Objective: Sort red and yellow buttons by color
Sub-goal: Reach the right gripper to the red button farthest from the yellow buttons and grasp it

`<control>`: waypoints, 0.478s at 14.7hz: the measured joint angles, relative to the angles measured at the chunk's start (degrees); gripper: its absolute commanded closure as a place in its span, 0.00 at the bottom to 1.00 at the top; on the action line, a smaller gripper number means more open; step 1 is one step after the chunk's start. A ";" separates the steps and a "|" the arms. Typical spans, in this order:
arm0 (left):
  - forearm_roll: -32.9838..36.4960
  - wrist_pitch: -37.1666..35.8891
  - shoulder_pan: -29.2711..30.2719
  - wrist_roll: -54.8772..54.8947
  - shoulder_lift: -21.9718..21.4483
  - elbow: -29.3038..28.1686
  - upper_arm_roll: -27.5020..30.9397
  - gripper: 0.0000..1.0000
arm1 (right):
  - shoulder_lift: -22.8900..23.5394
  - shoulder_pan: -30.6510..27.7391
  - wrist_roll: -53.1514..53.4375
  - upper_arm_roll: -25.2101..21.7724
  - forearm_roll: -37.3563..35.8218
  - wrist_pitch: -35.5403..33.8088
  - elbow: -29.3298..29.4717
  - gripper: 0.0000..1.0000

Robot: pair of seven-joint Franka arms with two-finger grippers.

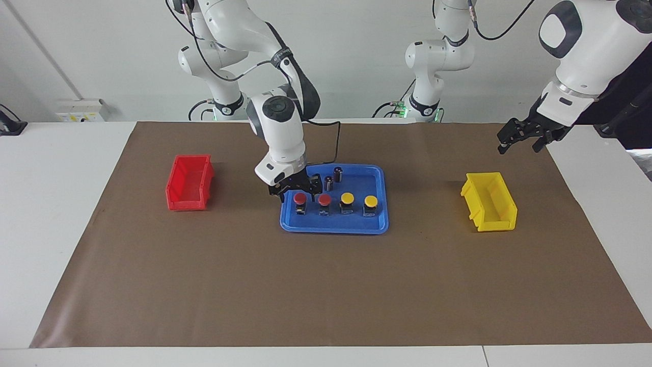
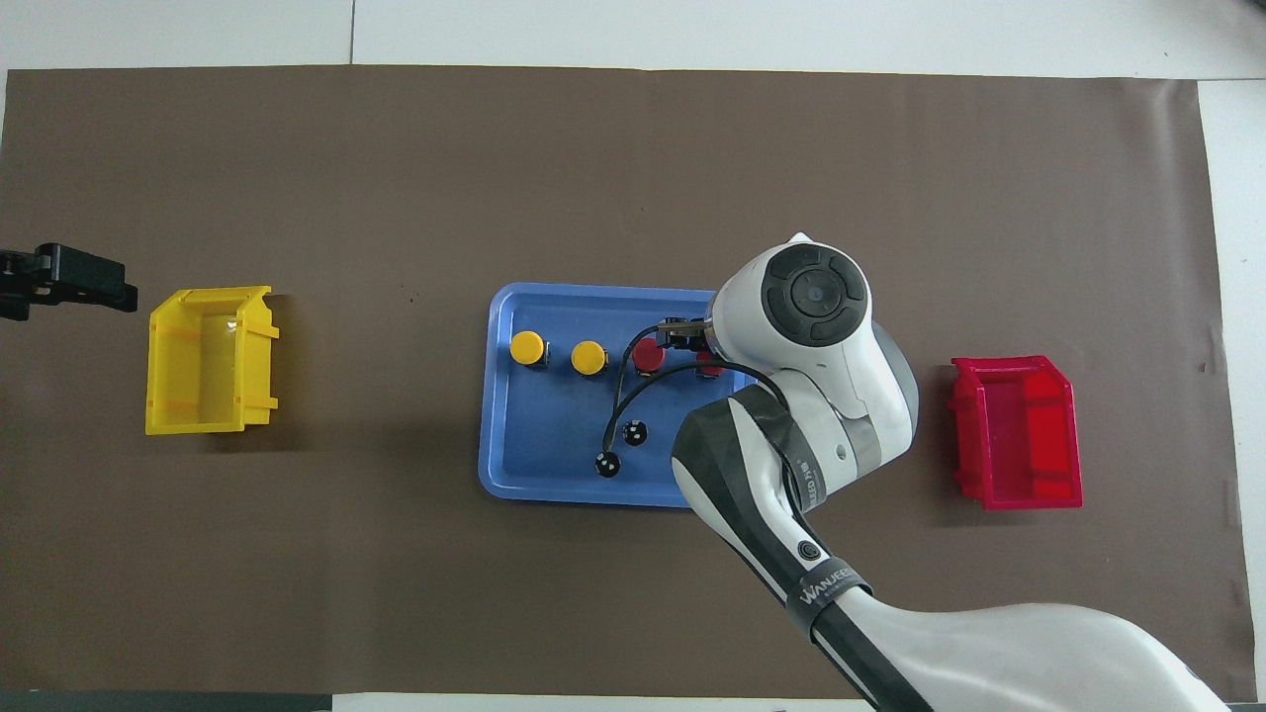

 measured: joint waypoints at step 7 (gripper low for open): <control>0.00 0.06 0.01 0.00 0.00 0.00 0.03 0.00 | 0.63 0.56 -0.97 0.02 -0.09 0.01 -0.11 0.17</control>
